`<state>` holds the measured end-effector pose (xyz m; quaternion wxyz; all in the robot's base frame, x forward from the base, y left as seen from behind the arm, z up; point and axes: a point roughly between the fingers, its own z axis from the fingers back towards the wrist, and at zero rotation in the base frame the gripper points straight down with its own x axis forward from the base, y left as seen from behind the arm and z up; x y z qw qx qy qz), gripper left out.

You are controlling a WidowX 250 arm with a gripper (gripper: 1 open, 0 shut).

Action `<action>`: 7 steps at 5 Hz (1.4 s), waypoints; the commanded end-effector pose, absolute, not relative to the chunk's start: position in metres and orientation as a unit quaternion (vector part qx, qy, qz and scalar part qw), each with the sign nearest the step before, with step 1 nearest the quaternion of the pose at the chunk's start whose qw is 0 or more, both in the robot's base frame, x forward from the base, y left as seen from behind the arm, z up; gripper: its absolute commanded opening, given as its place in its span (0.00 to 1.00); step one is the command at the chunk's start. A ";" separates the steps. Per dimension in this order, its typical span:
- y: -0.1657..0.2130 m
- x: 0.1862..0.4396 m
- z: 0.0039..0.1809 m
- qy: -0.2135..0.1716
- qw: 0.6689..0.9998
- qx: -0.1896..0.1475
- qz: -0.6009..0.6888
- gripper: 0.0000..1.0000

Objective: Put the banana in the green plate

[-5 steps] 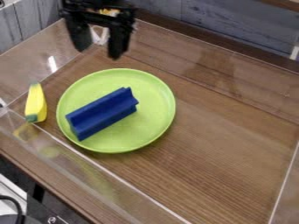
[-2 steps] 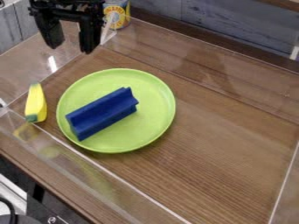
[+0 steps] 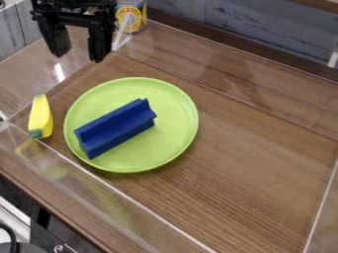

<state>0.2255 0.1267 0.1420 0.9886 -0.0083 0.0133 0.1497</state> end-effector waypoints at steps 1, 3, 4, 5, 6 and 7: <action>0.136 0.224 0.152 -0.002 0.989 -0.003 0.148 1.00; 0.137 0.221 0.118 -0.005 0.984 -0.012 0.175 1.00; 0.166 0.212 0.118 -0.010 0.983 -0.021 0.181 1.00; 0.203 0.200 0.117 -0.013 0.983 -0.026 0.179 1.00; 0.200 0.187 0.102 -0.014 0.981 -0.028 0.193 1.00; 0.193 0.177 0.085 -0.014 0.976 -0.030 0.214 1.00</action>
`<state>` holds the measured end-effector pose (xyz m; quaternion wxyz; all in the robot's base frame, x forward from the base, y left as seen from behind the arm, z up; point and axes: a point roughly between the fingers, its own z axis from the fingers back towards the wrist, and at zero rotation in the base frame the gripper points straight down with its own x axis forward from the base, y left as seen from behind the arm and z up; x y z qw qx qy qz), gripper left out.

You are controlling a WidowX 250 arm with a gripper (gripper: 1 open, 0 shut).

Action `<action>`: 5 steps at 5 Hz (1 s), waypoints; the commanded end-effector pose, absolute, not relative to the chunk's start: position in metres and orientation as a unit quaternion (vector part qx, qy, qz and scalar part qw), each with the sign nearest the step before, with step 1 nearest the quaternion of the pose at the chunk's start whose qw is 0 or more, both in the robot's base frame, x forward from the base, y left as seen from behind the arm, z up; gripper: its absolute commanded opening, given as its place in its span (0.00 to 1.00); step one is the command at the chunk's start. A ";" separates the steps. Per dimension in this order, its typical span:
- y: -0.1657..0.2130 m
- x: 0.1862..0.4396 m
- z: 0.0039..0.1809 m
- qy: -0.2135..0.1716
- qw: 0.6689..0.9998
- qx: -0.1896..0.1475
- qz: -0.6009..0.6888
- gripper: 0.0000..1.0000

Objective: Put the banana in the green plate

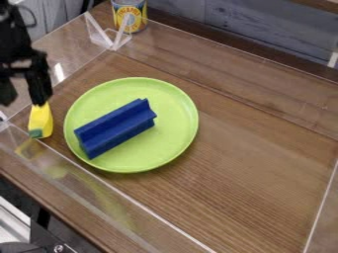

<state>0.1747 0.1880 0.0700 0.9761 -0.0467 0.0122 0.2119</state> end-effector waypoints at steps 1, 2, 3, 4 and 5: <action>0.196 0.187 0.068 -0.013 0.972 -0.031 0.233 1.00; 0.199 0.194 0.050 -0.012 0.969 -0.032 0.246 1.00; 0.187 0.193 0.051 -0.013 0.968 -0.029 0.251 1.00; 0.187 0.185 0.051 -0.015 0.956 -0.030 0.291 0.00; 0.185 0.177 0.053 -0.016 0.944 -0.030 0.329 0.00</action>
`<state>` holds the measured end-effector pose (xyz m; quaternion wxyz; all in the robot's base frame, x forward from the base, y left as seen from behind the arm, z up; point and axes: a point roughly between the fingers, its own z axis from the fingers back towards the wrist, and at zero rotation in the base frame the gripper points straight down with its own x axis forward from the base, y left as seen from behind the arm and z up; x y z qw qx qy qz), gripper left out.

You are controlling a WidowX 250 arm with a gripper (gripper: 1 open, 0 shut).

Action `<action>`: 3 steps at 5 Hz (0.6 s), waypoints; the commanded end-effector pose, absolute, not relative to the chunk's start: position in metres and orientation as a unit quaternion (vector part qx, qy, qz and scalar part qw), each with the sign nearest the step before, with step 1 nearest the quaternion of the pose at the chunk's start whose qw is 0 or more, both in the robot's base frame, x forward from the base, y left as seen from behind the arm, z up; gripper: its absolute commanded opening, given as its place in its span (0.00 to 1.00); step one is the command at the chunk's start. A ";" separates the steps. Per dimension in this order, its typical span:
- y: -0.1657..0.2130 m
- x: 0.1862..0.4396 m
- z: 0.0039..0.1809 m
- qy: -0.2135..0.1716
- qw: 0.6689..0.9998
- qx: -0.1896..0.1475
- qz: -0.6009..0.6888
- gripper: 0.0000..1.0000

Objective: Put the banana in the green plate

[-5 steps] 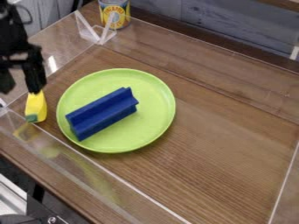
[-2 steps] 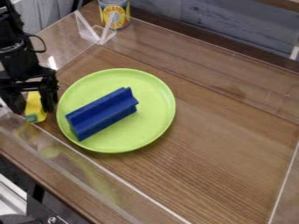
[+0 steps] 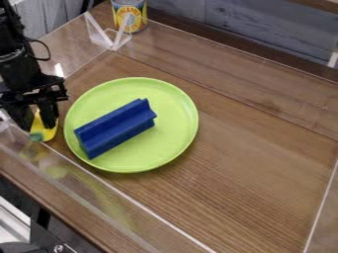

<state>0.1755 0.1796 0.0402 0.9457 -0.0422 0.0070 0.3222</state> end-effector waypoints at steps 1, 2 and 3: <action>0.185 0.179 0.067 -0.014 0.958 -0.030 0.285 0.00; 0.185 0.182 0.081 -0.012 0.970 -0.032 0.241 0.00; 0.187 0.182 0.096 -0.014 0.971 -0.041 0.237 0.00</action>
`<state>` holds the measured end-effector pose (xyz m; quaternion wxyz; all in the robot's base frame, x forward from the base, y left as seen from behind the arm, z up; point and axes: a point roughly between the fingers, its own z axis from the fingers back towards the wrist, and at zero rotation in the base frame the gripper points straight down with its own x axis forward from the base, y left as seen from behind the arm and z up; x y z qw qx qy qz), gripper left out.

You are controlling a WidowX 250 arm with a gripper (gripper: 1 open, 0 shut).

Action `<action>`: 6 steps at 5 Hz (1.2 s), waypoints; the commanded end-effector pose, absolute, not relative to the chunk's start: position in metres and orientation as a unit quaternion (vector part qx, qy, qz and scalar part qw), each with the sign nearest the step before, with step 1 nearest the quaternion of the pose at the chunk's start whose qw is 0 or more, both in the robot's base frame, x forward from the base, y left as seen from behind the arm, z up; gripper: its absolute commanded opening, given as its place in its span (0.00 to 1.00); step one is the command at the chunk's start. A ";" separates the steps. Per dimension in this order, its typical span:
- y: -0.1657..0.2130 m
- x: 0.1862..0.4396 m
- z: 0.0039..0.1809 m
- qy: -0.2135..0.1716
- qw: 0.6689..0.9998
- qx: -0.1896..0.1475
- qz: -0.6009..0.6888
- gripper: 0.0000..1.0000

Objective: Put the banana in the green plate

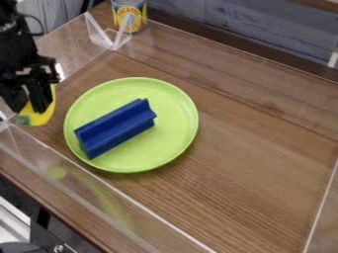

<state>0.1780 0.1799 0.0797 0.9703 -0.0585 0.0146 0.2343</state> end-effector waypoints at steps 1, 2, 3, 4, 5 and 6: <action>0.189 0.182 0.113 -0.013 0.970 -0.052 0.235 0.00; 0.188 0.187 0.139 -0.011 0.970 -0.065 0.235 0.00; 0.187 0.192 0.171 -0.010 0.967 -0.080 0.241 0.00; 0.159 0.199 0.194 -0.003 0.974 -0.088 0.210 0.00; 0.129 0.205 0.211 0.003 0.981 -0.091 0.172 0.00; 0.109 0.195 0.211 0.005 0.981 -0.095 0.169 0.00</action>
